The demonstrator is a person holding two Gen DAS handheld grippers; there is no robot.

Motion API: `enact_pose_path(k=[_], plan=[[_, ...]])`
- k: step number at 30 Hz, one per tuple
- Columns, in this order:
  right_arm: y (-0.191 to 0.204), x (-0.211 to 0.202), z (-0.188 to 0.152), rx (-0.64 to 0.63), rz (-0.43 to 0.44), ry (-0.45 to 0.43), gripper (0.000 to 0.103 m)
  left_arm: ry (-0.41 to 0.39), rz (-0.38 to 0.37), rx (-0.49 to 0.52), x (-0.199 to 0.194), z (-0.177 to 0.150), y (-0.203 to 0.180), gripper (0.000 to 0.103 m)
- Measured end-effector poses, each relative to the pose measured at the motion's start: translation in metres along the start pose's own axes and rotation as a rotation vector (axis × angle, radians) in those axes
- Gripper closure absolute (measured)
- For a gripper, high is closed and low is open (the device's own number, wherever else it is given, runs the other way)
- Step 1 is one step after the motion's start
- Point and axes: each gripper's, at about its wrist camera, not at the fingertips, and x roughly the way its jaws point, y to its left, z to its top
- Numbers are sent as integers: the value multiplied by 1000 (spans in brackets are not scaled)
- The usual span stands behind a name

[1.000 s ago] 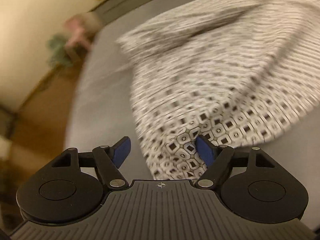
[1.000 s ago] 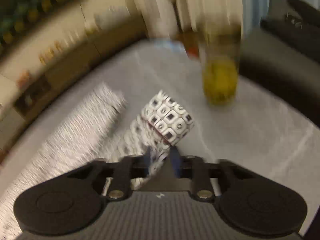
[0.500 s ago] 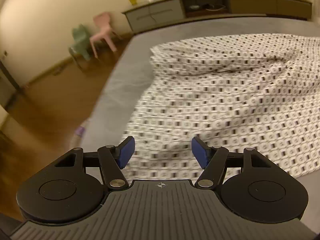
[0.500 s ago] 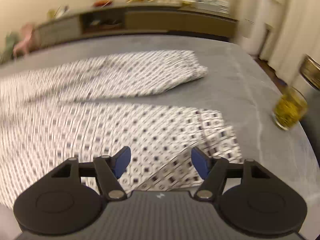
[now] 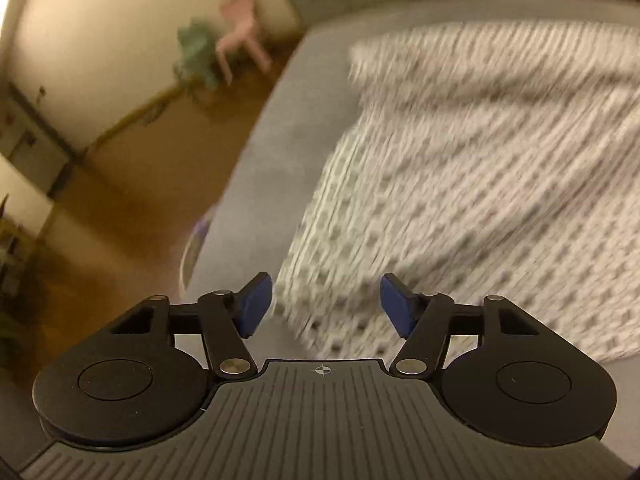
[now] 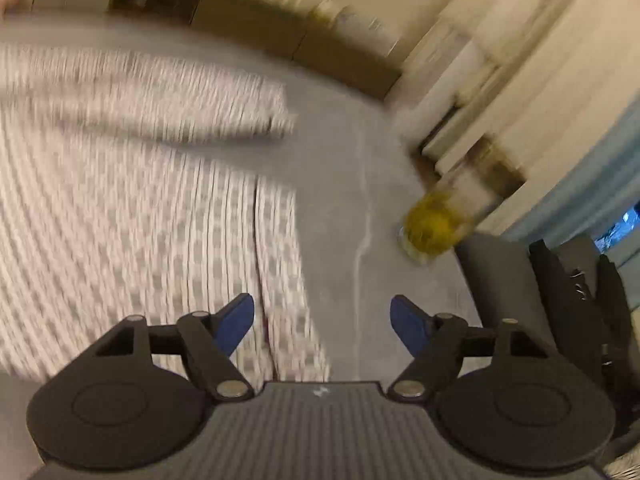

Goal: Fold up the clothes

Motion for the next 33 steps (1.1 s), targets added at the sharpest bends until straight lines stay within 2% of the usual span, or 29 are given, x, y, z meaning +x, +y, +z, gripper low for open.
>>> enact_pose_path(k=[2,3,6,8,10,12,16,17,19,22,24,27,30,33], plan=[[3,-8,9,53,80,-56,27,-77,-61,8,-9,9,-10,41],[9,-8,13,60,126,-62,27,-87,-85,18,-8,13,-17,40],[36,3,23,28,251,-31,29,-32,-104,37,9,19,-37,40],[55,15,21,-18,274,12,34,14,-97,53,20,19,-44,42],[66,27,18,-49,273,52,34,63,-94,70,26,14,-49,41],[58,32,18,-7,292,78,31,87,-91,56,23,8,-45,36],[24,41,9,128,423,210,20,120,-98,33,10,-13,-37,36],[18,40,7,129,424,218,27,124,-88,41,7,-15,-35,37],[2,33,13,188,398,146,40,119,-58,58,2,-16,-32,50],[-24,30,26,345,405,26,37,39,-40,-1,-8,-4,-19,48],[-35,46,41,444,375,-9,36,-21,-37,-39,-13,8,-17,44],[-39,81,67,522,364,-24,36,-69,-45,-56,-14,27,-27,42],[-35,121,87,607,340,6,36,-69,-34,0,-3,41,-45,42],[-27,154,100,629,297,20,36,-54,-18,49,11,46,-58,42]])
